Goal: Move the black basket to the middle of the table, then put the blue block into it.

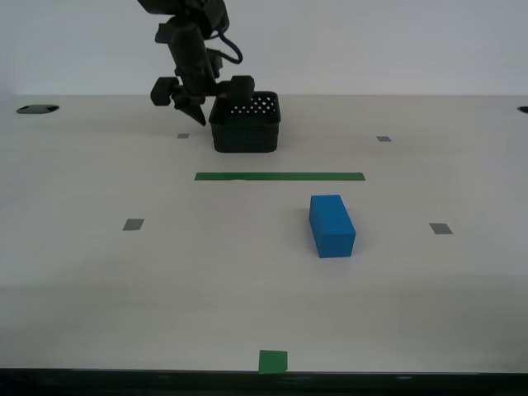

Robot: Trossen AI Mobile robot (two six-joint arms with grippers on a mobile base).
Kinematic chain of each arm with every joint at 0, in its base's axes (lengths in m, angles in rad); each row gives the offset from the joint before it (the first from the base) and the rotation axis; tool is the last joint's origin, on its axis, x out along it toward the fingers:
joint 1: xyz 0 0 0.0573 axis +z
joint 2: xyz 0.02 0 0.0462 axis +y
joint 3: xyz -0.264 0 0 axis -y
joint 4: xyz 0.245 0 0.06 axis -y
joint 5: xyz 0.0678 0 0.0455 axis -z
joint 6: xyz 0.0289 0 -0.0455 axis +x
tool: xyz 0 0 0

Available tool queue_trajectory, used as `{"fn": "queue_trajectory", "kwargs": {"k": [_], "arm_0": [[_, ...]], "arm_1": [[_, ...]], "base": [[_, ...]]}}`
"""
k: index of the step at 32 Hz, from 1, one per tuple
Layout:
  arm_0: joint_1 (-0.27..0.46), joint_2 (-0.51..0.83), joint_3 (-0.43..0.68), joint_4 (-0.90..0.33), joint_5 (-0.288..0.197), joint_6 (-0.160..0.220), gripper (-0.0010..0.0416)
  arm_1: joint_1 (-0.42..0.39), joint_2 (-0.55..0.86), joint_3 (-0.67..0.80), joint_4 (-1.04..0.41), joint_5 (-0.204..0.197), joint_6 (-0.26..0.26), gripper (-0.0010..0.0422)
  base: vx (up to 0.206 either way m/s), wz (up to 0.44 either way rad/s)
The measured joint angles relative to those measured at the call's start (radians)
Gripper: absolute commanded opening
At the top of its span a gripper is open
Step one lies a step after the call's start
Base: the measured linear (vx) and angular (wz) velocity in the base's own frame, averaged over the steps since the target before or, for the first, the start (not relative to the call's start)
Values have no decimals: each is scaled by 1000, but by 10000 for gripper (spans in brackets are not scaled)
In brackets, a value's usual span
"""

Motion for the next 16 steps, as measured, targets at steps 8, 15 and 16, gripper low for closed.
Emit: {"fn": "queue_trajectory", "kwargs": {"k": [8, 15, 16], "arm_0": [[-1, 0, 0, -11, 0, 0, 0], [0, 0, 0, -10, 0, 0, 0], [0, 0, 0, -9, 0, 0, 0]], "arm_1": [[-17, 24, 2, 26, -4, -23, 104], [-15, 29, 1, 0, 4, -20, -5], [-16, 27, 1, -1, 4, -19, -1]], "base": [[0, 0], [0, 0], [0, 0]]}}
